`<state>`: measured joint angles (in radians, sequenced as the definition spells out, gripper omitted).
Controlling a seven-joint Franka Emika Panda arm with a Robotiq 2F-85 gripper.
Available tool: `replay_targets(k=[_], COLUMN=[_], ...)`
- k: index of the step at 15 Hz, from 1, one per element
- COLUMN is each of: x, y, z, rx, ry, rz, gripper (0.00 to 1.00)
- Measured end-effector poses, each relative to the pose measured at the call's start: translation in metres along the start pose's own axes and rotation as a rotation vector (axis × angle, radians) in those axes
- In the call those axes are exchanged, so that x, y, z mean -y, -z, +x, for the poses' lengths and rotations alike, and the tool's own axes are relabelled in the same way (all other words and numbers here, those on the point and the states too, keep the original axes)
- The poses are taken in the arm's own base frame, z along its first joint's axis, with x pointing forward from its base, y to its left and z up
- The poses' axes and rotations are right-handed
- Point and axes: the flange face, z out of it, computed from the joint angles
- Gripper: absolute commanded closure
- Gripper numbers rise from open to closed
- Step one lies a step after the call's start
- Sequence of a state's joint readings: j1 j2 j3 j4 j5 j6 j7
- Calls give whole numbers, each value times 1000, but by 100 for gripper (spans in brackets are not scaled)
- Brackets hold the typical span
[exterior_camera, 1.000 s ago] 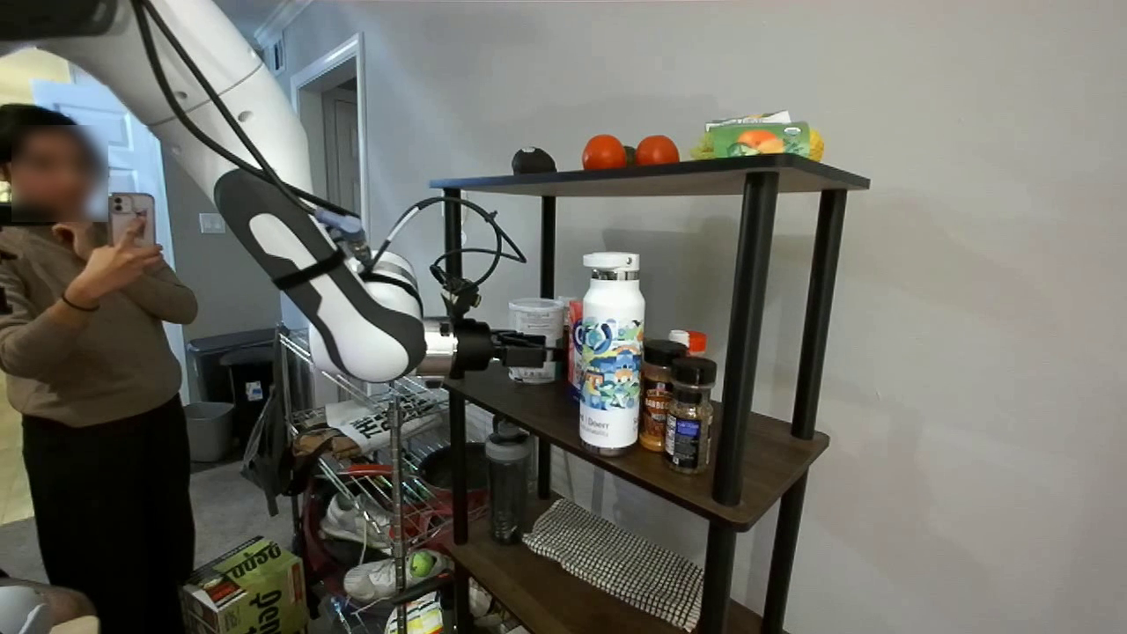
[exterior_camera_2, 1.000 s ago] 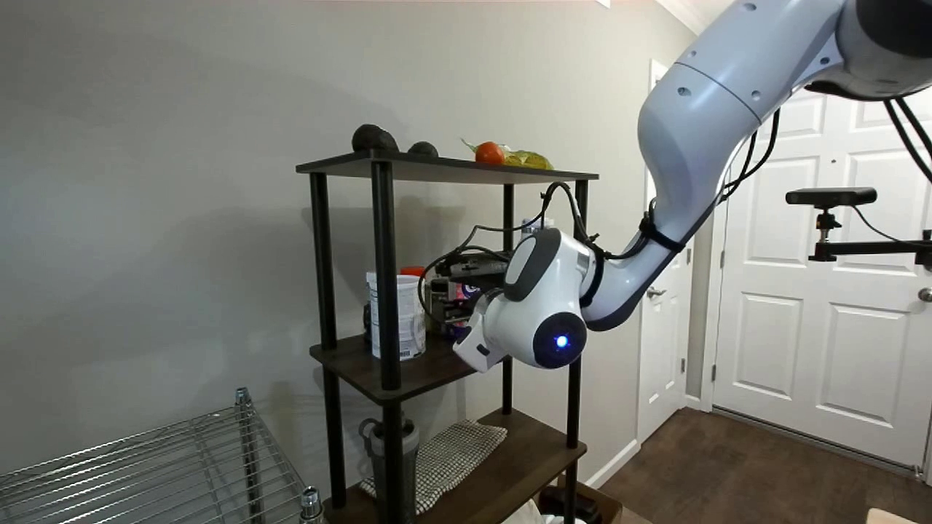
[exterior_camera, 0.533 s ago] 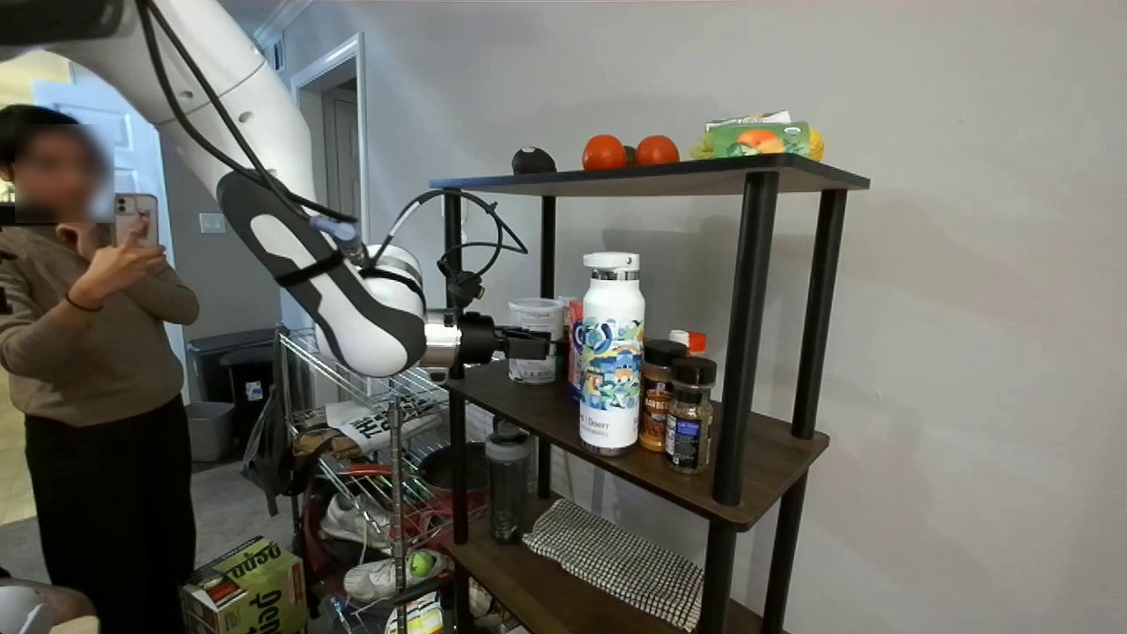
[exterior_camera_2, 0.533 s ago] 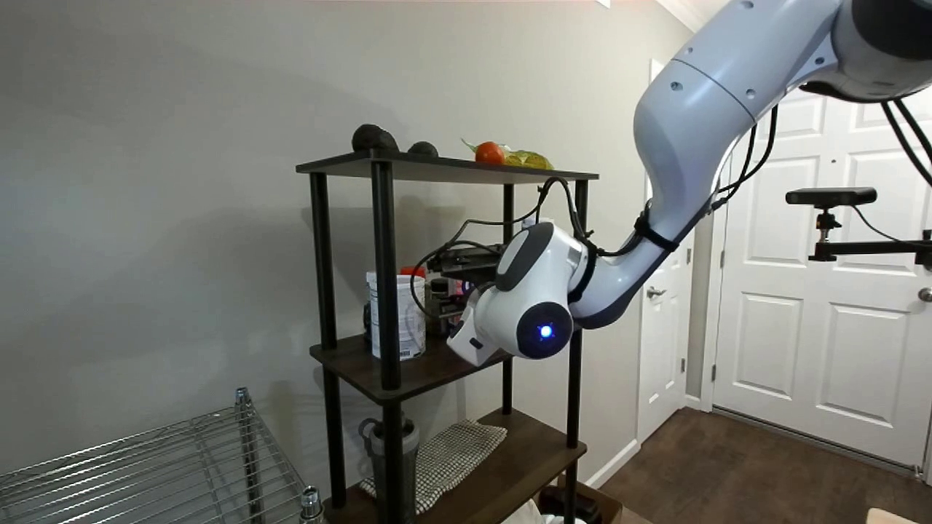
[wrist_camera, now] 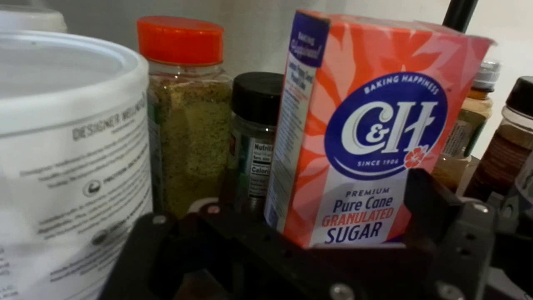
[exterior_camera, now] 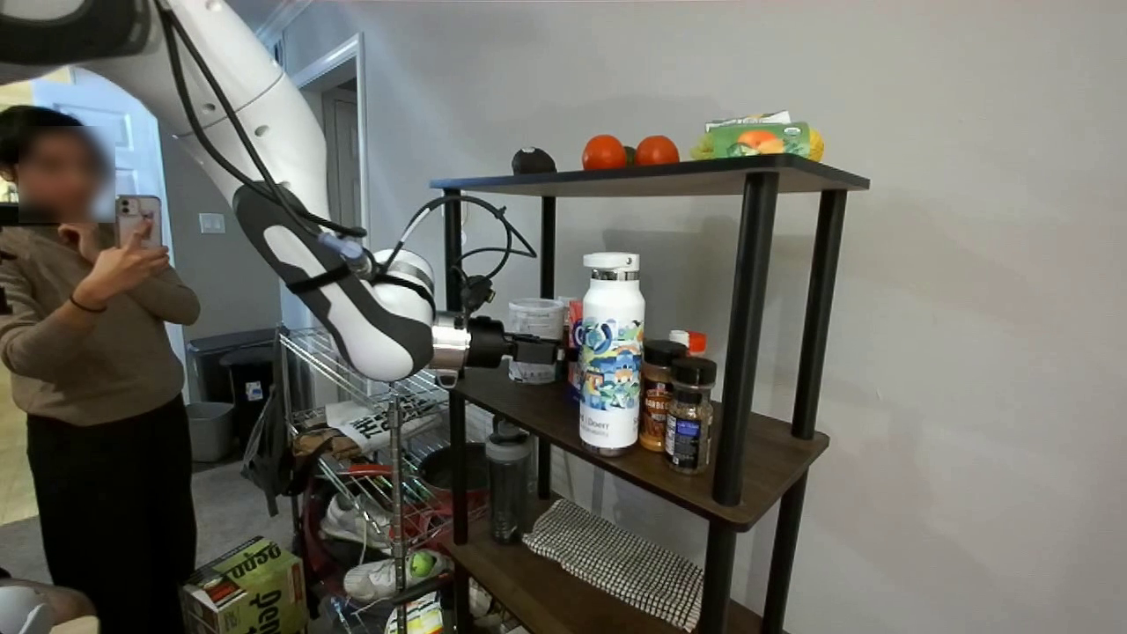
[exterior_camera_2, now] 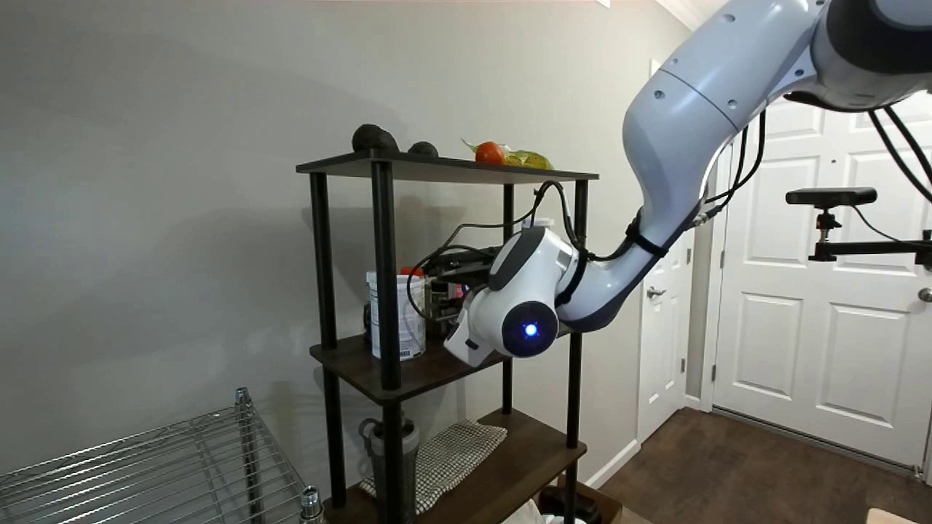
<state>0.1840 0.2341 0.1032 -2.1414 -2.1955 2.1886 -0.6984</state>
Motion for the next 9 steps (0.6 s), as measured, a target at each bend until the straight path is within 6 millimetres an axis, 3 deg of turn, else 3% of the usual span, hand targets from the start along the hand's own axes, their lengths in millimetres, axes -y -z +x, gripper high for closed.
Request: replay_targets(k=[9], x=[4], y=[-3], z=[4], rx=[-1], ry=[44], rz=[58], gripper=[0])
